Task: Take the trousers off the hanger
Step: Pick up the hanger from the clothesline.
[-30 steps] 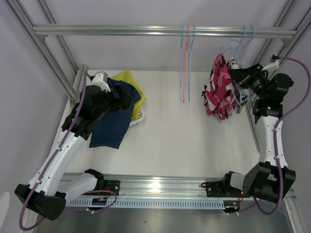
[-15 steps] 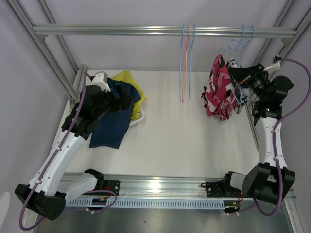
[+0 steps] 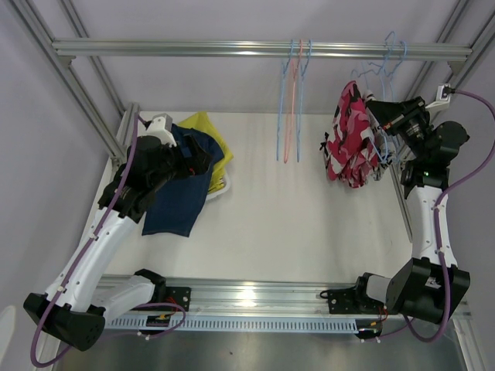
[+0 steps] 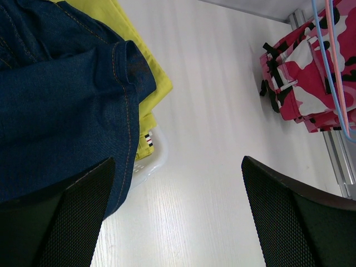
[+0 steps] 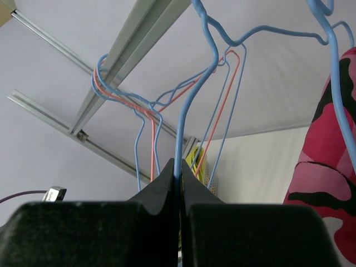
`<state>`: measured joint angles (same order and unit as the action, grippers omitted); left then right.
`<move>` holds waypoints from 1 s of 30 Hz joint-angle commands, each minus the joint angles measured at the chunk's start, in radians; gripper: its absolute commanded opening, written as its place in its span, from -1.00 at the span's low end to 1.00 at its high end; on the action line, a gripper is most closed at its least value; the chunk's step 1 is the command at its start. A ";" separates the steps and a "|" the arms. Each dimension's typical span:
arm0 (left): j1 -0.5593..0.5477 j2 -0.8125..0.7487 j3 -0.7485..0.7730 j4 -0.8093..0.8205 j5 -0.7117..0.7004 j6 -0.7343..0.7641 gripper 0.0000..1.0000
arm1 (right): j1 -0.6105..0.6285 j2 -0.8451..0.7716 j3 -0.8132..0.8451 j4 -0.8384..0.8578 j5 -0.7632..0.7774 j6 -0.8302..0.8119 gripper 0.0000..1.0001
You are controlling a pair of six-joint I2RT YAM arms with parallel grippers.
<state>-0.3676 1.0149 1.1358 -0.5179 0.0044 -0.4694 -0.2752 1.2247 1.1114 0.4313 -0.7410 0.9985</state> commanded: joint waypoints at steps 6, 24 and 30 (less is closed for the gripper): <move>0.007 -0.002 0.004 0.030 0.014 0.000 0.99 | 0.001 -0.004 0.139 0.245 0.032 0.023 -1.00; 0.007 -0.018 0.002 0.029 0.005 0.017 0.99 | 0.088 -0.204 0.053 0.141 0.029 -0.044 -1.00; -0.052 -0.081 -0.042 0.094 0.025 0.092 0.99 | 0.149 -0.326 0.036 -0.034 0.054 -0.170 -1.00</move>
<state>-0.3805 0.9867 1.1080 -0.4881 0.0216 -0.4366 -0.1513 0.9833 1.1107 0.3111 -0.7311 0.9394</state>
